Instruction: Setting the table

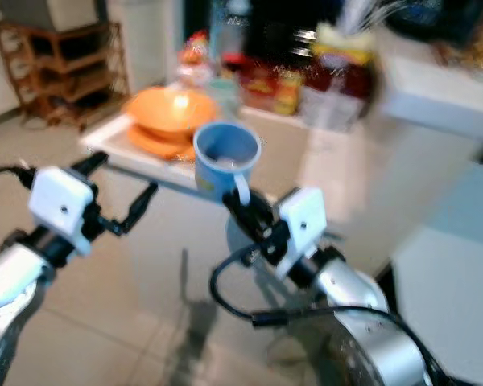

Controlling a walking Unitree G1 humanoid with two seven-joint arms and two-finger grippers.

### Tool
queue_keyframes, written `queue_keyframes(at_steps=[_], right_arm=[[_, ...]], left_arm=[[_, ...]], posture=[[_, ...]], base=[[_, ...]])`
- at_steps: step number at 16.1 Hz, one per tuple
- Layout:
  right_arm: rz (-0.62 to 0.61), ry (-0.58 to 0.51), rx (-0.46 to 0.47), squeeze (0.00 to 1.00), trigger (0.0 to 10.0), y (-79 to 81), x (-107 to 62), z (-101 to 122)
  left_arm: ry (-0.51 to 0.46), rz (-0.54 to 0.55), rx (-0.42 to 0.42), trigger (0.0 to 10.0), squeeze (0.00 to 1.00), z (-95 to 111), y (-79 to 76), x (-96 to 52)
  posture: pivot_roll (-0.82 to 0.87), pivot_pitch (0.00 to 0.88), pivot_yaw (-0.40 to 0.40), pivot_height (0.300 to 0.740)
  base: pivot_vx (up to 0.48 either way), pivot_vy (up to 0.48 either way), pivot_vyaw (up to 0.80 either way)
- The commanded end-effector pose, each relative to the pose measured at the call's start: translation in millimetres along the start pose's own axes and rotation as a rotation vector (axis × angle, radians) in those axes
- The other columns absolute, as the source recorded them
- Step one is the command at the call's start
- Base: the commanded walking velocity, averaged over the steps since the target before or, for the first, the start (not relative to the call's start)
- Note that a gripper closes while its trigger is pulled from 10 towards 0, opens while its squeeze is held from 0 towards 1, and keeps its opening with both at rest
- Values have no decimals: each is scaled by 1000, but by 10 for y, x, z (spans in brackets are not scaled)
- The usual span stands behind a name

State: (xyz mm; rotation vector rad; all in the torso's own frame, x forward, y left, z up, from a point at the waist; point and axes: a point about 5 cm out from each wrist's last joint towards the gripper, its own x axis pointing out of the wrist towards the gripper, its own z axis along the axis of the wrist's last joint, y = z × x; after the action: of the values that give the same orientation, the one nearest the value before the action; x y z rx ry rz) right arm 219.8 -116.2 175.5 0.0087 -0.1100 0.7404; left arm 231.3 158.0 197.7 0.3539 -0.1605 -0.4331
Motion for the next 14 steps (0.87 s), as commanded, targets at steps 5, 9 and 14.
queue_keyframes(at_steps=[5,9,14], right_arm=[[42,11,10,0,10000,-51,-38,55],[38,53,-30,0,10000,-76,-24,12],[54,58,-26,0,10000,-74,-45,-5]], left_arm=[[-26,-10,-4,10000,0,33,-41,21],[-24,0,-9,10000,0,32,-41,40],[-14,-3,-16,10000,0,6,-85,81]], posture=[[71,1,-48,740],[76,6,-47,740],[65,11,-36,740]], base=[[0,-480,-360],[0,-480,0],[0,-480,0]])
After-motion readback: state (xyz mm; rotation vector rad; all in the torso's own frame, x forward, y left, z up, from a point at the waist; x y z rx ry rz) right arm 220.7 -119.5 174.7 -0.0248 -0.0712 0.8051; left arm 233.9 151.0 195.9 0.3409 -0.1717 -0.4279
